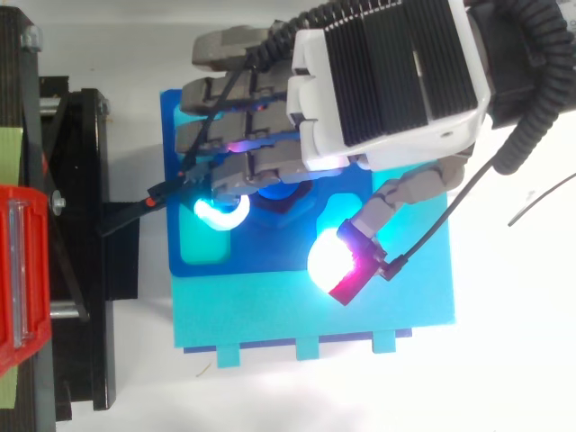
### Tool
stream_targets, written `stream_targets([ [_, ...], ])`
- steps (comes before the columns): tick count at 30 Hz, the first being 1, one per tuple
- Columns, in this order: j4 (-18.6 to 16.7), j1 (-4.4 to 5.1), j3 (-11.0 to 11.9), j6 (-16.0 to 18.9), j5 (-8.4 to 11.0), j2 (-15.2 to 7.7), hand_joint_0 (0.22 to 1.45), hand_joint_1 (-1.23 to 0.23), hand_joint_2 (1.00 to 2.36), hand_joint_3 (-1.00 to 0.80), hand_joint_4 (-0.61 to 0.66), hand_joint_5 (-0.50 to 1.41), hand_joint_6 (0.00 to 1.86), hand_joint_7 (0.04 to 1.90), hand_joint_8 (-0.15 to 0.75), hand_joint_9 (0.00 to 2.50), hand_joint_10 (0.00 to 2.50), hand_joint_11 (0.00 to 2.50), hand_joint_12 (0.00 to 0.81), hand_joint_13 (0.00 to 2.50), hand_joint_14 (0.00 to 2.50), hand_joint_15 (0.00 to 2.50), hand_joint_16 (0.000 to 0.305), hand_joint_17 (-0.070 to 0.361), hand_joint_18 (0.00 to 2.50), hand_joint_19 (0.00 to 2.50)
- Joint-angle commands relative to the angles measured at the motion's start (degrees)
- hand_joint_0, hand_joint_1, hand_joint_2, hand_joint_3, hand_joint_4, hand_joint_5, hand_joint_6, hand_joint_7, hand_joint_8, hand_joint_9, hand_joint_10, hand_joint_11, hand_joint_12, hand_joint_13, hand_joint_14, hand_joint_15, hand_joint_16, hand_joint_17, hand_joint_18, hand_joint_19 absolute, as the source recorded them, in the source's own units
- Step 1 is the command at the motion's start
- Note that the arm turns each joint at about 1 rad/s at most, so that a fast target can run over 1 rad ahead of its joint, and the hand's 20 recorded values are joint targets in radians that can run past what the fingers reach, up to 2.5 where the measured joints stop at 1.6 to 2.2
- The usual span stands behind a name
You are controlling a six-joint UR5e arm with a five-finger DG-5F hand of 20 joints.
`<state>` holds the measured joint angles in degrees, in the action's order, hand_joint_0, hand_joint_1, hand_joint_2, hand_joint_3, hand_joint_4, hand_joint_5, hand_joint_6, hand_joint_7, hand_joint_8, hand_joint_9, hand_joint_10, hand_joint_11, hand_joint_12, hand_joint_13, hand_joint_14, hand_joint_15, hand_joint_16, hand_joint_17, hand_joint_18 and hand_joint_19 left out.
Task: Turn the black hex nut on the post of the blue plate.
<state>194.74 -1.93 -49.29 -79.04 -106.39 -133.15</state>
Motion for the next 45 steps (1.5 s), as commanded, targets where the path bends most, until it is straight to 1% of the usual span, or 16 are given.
stream_targets([
  [1, 0.2, -0.09, 0.0, -0.5, 0.04, 0.0, 0.45, -0.56, 1.00, -0.50, 0.15, -0.21, 0.50, 0.76, 0.190, 0.33, 0.00, 0.00, 0.314, 0.27, 0.00, 0.10, 0.048, 0.109, 0.02, 0.18],
  [6, -0.2, -0.53, -0.4, -2.0, -0.13, 0.0, 0.45, -0.55, 1.00, -0.50, 0.15, -0.21, 0.50, 0.77, 0.190, 0.33, 0.00, 0.00, 0.314, 0.27, 0.00, 0.10, 0.048, 0.109, 0.02, 0.18],
  [7, -0.9, -0.71, -1.1, -3.1, -0.13, 0.0, 0.45, -0.55, 1.00, -0.50, 0.15, -0.21, 0.50, 0.77, 0.190, 0.33, 0.00, 0.01, 0.314, 0.27, 0.00, 0.09, 0.048, 0.109, 0.02, 0.18],
  [9, -2.4, -0.88, -1.8, -3.5, -0.22, 0.0, 0.45, -0.55, 1.00, -0.50, 0.16, -0.21, 0.50, 0.77, 0.190, 0.33, 0.00, 0.00, 0.314, 0.27, 0.00, 0.10, 0.048, 0.109, 0.02, 0.18],
  [11, -3.4, -1.15, -2.0, -3.5, -0.49, 0.0, 0.45, -0.55, 1.00, -0.50, 0.15, -0.21, 0.50, 0.77, 0.190, 0.33, 0.00, 0.01, 0.314, 0.27, 0.00, 0.10, 0.048, 0.108, 0.02, 0.18],
  [14, -3.6, -1.15, -2.0, -3.5, -0.57, 0.0, 0.45, -0.55, 1.00, -0.50, 0.15, -0.21, 0.50, 0.77, 0.191, 0.33, 0.00, 0.00, 0.314, 0.27, 0.00, 0.10, 0.048, 0.109, 0.02, 0.18],
  [19, -3.7, -1.76, -2.3, -3.7, -1.28, 0.0, 0.45, -0.55, 1.00, -0.50, 0.15, -0.20, 0.50, 0.76, 0.190, 0.33, 0.00, 0.01, 0.314, 0.28, 0.00, 0.09, 0.048, 0.109, 0.02, 0.19],
  [26, -3.8, -2.20, -2.3, -4.4, -1.54, 0.0, 0.45, -0.55, 1.00, -0.50, 0.15, -0.20, 0.50, 0.77, 0.192, 0.33, 0.00, 0.01, 0.315, 0.28, 0.00, 0.10, 0.048, 0.109, 0.02, 0.19],
  [32, -3.8, -3.08, -2.4, -5.4, -2.51, 0.0, 0.45, -0.55, 1.00, -0.50, 0.15, -0.20, 0.50, 0.77, 0.191, 0.33, 0.00, 0.01, 0.315, 0.28, 0.00, 0.10, 0.048, 0.109, 0.03, 0.19],
  [36, -3.8, -3.35, -2.4, -5.7, -2.77, 0.0, 0.45, -0.55, 1.00, -0.50, 0.16, -0.20, 0.50, 0.77, 0.191, 0.33, 0.00, 0.00, 0.315, 0.28, 0.00, 0.10, 0.048, 0.109, 0.03, 0.19],
  [40, -3.8, -3.87, -2.4, -6.0, -3.39, 0.0, 0.45, -0.55, 1.00, -0.50, 0.15, -0.20, 0.50, 0.77, 0.192, 0.33, 0.00, 0.00, 0.315, 0.28, 0.00, 0.10, 0.049, 0.109, 0.03, 0.20],
  [45, -3.8, -4.05, -2.5, -6.1, -3.65, 0.0, 0.45, -0.55, 1.00, -0.50, 0.16, -0.20, 0.50, 0.76, 0.192, 0.33, 0.00, 0.01, 0.315, 0.28, 0.00, 0.10, 0.049, 0.109, 0.03, 0.19],
])
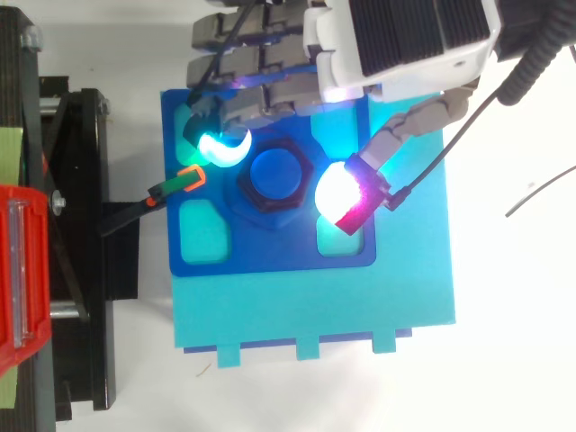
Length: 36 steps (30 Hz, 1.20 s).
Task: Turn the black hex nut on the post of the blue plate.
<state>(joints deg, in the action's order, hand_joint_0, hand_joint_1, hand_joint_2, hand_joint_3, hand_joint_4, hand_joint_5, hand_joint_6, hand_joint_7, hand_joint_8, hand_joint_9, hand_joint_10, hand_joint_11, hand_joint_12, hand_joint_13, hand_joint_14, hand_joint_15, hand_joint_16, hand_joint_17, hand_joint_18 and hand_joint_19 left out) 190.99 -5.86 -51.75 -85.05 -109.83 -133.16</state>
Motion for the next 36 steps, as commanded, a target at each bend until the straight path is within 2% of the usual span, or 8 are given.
stream_targets([
  [1, 0.0, -0.21, 0.0, -0.2, -0.20, 0.0, 0.45, -0.55, 1.00, -0.50, 0.16, -0.21, 0.50, 0.77, 0.191, 0.33, 0.00, 0.01, 0.315, 0.28, 0.00, 0.11, 0.049, 0.109, 0.03, 0.20],
  [8, 0.0, -0.73, -0.1, -0.6, -0.64, 0.0, 0.45, -0.55, 1.00, -0.50, 0.16, -0.20, 0.50, 0.77, 0.192, 0.33, 0.00, 0.01, 0.314, 0.28, 0.00, 0.11, 0.049, 0.109, 0.03, 0.19],
  [21, -0.4, -0.82, 0.2, -0.7, -1.00, 0.0, 0.45, -0.55, 1.00, -0.50, 0.15, -0.21, 0.50, 0.76, 0.191, 0.33, 0.00, 0.01, 0.313, 0.28, 0.00, 0.11, 0.049, 0.110, 0.03, 0.20],
  [24, 0.1, -0.47, 1.3, -0.6, -0.82, 0.0, 0.45, -0.56, 1.00, -0.50, 0.15, -0.21, 0.50, 0.76, 0.192, 0.33, 0.00, 0.00, 0.313, 0.28, 0.00, 0.11, 0.049, 0.110, 0.03, 0.19],
  [28, 3.1, -0.03, 4.0, -0.7, -0.64, 0.0, 0.45, -0.55, 1.00, -0.50, 0.15, -0.21, 0.50, 0.76, 0.191, 0.33, 0.00, 0.01, 0.314, 0.28, 0.00, 0.10, 0.049, 0.110, 0.03, 0.20],
  [32, 4.2, 0.14, 4.9, -0.7, -0.56, 0.1, 0.45, -0.56, 1.00, -0.50, 0.15, -0.21, 0.50, 0.76, 0.193, 0.33, 0.00, 0.01, 0.313, 0.28, 0.00, 0.11, 0.049, 0.110, 0.04, 0.20],
  [36, 3.9, 0.58, 5.2, -0.7, -0.20, 0.0, 0.45, -0.55, 1.00, -0.50, 0.15, -0.21, 0.50, 0.76, 0.193, 0.33, 0.00, 0.00, 0.314, 0.29, 0.00, 0.10, 0.049, 0.110, 0.04, 0.20],
])
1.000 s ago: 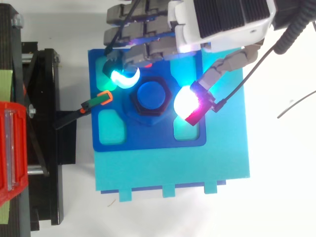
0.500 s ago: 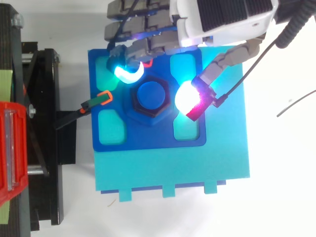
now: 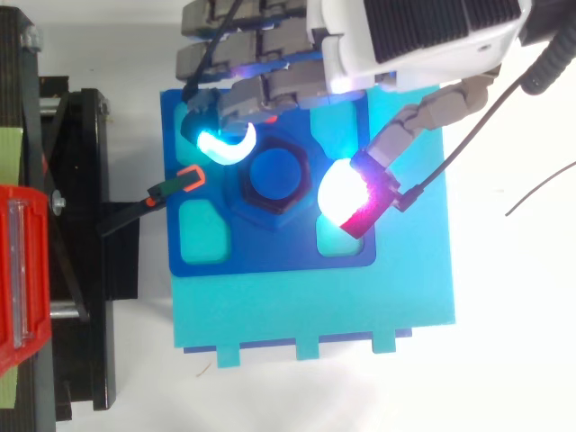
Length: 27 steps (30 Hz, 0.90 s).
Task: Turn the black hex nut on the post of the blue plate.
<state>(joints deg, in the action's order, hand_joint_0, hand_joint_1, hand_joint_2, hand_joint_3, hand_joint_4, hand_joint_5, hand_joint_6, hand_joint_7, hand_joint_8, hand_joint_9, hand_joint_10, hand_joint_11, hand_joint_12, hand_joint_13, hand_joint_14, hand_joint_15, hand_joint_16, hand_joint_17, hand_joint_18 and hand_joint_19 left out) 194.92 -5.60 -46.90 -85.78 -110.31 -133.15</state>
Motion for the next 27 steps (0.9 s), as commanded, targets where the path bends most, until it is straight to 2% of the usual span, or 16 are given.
stream_targets([
  [1, -0.4, 0.41, 0.3, 0.0, 0.36, 0.1, 0.45, -0.55, 1.00, -0.50, 0.15, -0.21, 0.50, 0.76, 0.193, 0.33, 0.00, 0.01, 0.314, 0.29, 0.00, 0.11, 0.049, 0.110, 0.04, 0.19],
  [5, -1.6, 0.94, 0.3, 0.0, 0.79, 0.0, 0.45, -0.55, 1.00, -0.50, 0.15, -0.21, 0.50, 0.76, 0.193, 0.33, 0.00, 0.01, 0.313, 0.29, 0.00, 0.10, 0.049, 0.110, 0.04, 0.20],
  [6, -2.0, 1.38, 0.1, 0.0, 1.23, 0.0, 0.45, -0.55, 1.00, -0.50, 0.15, -0.21, 0.50, 0.76, 0.193, 0.33, 0.00, 0.01, 0.313, 0.29, 0.00, 0.10, 0.049, 0.110, 0.04, 0.20],
  [10, -2.4, 1.91, -0.8, 0.1, 2.29, 0.0, 0.45, -0.55, 1.00, -0.50, 0.15, -0.21, 0.50, 0.76, 0.192, 0.33, 0.00, 0.01, 0.313, 0.29, 0.00, 0.11, 0.049, 0.111, 0.04, 0.21],
  [12, -3.2, 2.26, -1.5, 0.1, 2.55, 0.0, 0.41, -0.52, 1.00, -0.50, 0.16, -0.21, 0.50, 0.76, 0.207, 0.34, 0.00, 0.01, 0.332, 0.29, 0.00, 0.11, 0.054, 0.120, 0.05, 0.20],
  [15, -6.9, 2.70, -3.7, 1.1, 2.55, 0.0, 0.34, -0.45, 1.00, -0.50, 0.19, -0.21, 0.50, 0.76, 0.235, 0.34, 0.00, 0.02, 0.365, 0.30, 0.00, 0.12, 0.062, 0.140, 0.06, 0.22],
  [17, -7.5, 2.87, -4.1, 1.7, 2.55, 0.0, 0.32, -0.42, 1.00, -0.50, 0.20, -0.21, 0.50, 0.76, 0.246, 0.34, 0.00, 0.01, 0.377, 0.30, 0.00, 0.12, 0.065, 0.146, 0.07, 0.22],
  [27, -6.6, 3.22, -4.2, 2.0, 2.64, 0.0, 0.30, -0.42, 1.00, -0.50, 0.19, -0.21, 0.50, 0.75, 0.249, 0.32, 0.00, 0.01, 0.388, 0.29, 0.00, 0.11, 0.068, 0.153, 0.06, 0.23],
])
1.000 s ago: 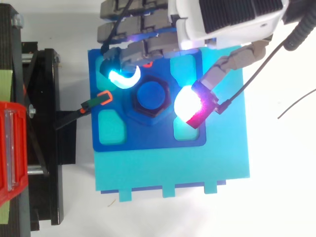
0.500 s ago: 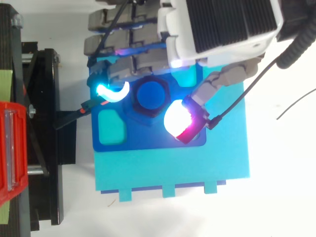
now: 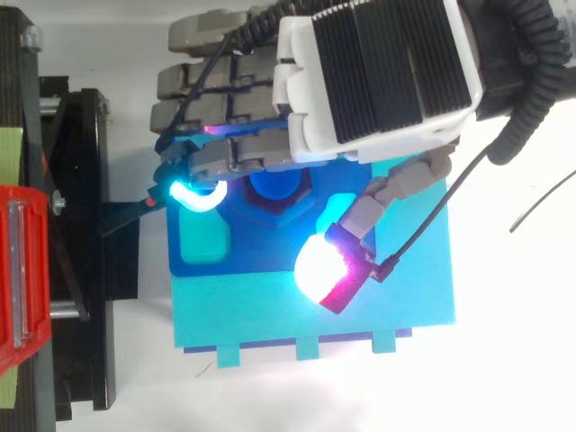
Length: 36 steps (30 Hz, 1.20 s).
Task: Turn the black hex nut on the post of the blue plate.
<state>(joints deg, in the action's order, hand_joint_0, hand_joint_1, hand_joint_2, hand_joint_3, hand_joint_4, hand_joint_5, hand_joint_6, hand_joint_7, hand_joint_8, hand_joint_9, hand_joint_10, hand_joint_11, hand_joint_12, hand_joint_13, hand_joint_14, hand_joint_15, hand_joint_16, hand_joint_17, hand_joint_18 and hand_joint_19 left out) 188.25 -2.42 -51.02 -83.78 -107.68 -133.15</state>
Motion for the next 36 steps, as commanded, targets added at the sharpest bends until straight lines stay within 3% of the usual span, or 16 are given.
stream_targets([
  [1, -0.1, 0.05, -0.6, 0.0, 0.01, 0.0, 0.30, -0.42, 1.00, -0.50, 0.19, -0.21, 0.50, 0.74, 0.247, 0.32, 0.00, 0.01, 0.387, 0.29, 0.00, 0.12, 0.068, 0.152, 0.06, 0.23],
  [6, -2.1, 0.05, -2.4, 0.0, -0.08, 0.0, 0.34, -0.35, 1.00, -0.50, 0.18, -0.21, 0.50, 0.75, 0.235, 0.32, 0.00, 0.00, 0.373, 0.28, 0.00, 0.11, 0.064, 0.144, 0.06, 0.23],
  [20, -2.2, -0.12, -2.8, -0.2, -0.17, 0.0, 0.38, -0.30, 1.00, -0.50, 0.18, -0.21, 0.50, 0.76, 0.221, 0.31, 0.00, 0.01, 0.350, 0.27, 0.00, 0.10, 0.060, 0.135, 0.05, 0.24],
  [27, -2.2, -0.21, -2.8, -0.5, -0.17, 0.0, 0.42, -0.64, 1.00, -0.50, 0.17, -0.22, 0.50, 0.80, 0.199, 0.30, 0.00, 0.02, 0.328, 0.26, 0.00, 0.11, 0.054, 0.122, 0.06, 0.23],
  [36, -2.0, -0.39, -2.9, -0.5, -0.52, 0.0, 0.47, -0.76, 1.00, -0.48, 0.16, -0.22, 0.50, 0.82, 0.180, 0.29, 0.00, 0.03, 0.304, 0.26, 0.00, 0.10, 0.049, 0.111, 0.07, 0.23],
])
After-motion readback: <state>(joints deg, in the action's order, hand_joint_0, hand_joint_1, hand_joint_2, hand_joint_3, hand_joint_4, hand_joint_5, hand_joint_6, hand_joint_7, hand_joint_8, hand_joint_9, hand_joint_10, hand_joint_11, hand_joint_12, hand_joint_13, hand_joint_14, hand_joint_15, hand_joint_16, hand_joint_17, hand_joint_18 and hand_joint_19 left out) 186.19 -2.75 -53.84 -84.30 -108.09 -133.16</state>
